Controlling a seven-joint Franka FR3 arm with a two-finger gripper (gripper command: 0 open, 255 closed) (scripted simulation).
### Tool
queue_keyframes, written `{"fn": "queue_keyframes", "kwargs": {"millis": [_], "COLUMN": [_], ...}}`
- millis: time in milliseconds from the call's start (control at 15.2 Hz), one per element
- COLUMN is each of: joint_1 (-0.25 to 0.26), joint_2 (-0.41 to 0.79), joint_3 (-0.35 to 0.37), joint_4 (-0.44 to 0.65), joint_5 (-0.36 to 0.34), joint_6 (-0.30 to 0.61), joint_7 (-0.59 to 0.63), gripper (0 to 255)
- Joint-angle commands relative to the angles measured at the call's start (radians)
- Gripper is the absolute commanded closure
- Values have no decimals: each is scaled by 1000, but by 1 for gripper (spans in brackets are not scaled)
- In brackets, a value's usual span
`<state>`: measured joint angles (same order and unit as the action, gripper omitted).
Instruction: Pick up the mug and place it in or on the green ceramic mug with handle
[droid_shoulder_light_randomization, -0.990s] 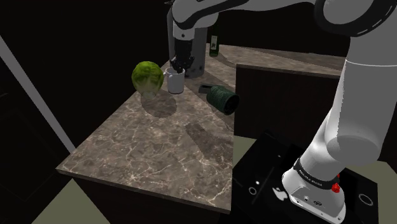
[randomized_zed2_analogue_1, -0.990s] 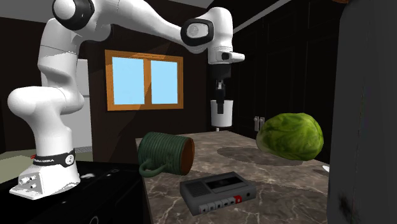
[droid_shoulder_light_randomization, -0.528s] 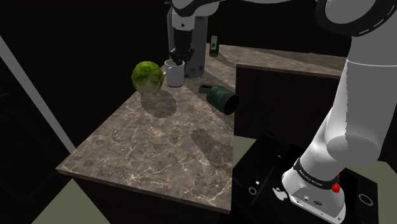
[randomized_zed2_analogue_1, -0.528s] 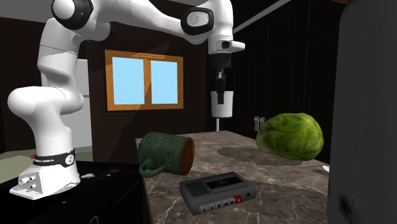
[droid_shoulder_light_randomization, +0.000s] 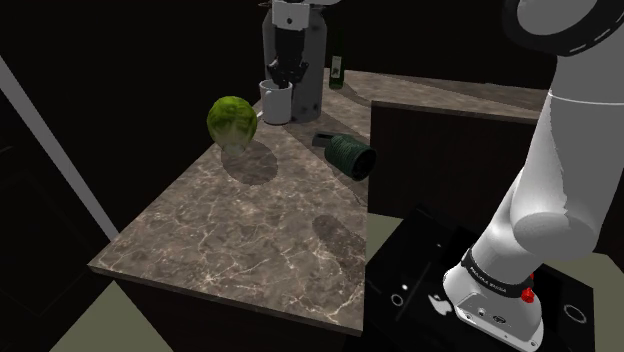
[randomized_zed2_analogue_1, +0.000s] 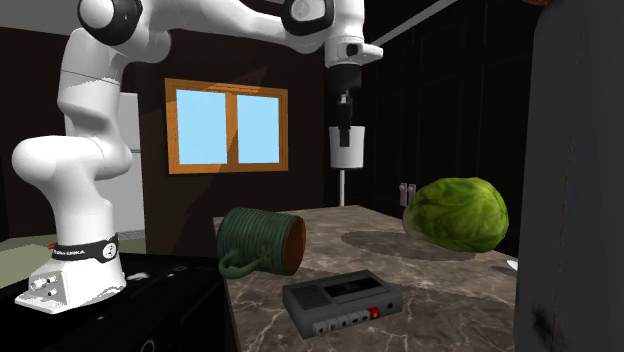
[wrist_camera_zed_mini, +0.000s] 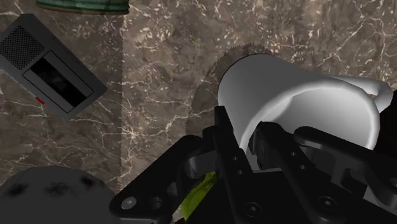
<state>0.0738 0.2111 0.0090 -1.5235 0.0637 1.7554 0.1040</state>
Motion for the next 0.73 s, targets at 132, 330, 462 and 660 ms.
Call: {"fn": "queue_keyframes", "kwargs": {"millis": [132,330,462,660], "joint_1": [-33,-59,-76,-101], "joint_2": [-113,-201,-255,-332], "joint_3": [-23,-45,-63,-91], "joint_4": [-136,-236,-295,-372], "joint_5": [5,5,2,-5], "joint_6": [20,29,31,28], "joint_7": [-58,-107,-141,-192], "gripper": [255,255,255,255]}}
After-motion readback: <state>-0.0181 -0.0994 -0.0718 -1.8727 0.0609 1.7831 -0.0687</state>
